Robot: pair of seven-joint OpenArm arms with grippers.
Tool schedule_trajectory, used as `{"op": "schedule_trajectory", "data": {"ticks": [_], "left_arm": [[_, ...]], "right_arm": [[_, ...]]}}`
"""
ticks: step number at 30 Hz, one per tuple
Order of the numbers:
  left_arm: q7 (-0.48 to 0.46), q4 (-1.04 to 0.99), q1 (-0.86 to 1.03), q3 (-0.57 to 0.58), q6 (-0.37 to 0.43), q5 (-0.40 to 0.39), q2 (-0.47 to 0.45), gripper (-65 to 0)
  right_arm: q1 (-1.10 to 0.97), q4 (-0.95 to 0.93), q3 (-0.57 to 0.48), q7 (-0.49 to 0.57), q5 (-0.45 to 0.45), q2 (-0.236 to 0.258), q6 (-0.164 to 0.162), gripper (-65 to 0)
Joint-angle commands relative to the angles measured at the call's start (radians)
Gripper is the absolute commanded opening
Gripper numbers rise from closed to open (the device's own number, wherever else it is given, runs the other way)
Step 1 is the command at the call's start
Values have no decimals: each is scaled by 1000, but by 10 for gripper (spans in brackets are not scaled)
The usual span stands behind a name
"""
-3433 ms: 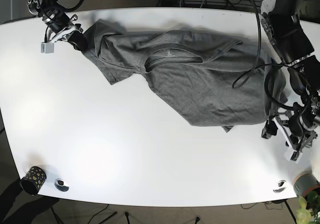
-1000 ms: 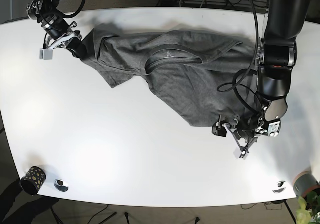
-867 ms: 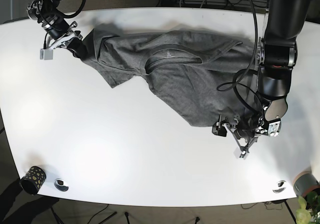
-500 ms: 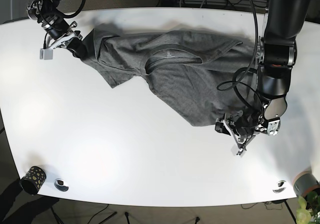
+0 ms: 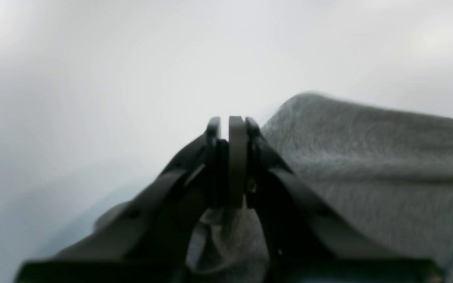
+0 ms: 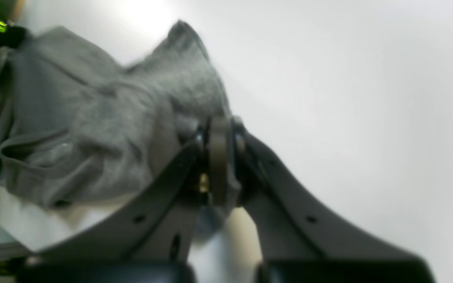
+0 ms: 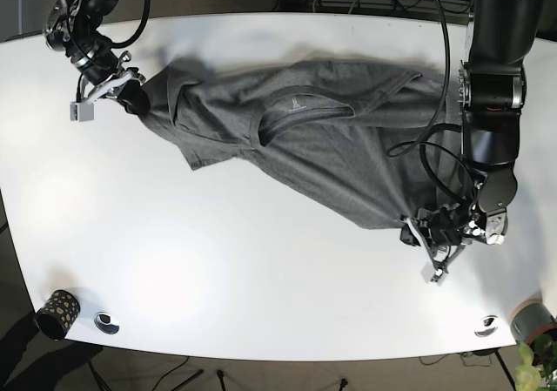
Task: Fold the T-shirt properly
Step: 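Lift the shirt with both grippers and swing it toward the table edge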
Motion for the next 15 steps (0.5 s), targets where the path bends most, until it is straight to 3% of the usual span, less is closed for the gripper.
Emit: {"op": "schedule_trajectory", "data": {"ticks": [1, 8, 12, 15], "left_arm": [[28, 98, -12, -50, -6, -9, -21, -644], [152, 358, 41, -159, -4, -8, -70, -644], [209, 462, 49, -222, -3, -8, -91, -644], [226, 507, 44, -242, -3, -8, -97, -644]], "right_arm": [[46, 20, 5, 22, -11, 14, 9, -650], [205, 15, -5, 22, -106, 35, 9, -650], [307, 12, -118, 24, -173, 91, 9, -650], [385, 8, -153, 24, -212, 106, 9, -650]]}}
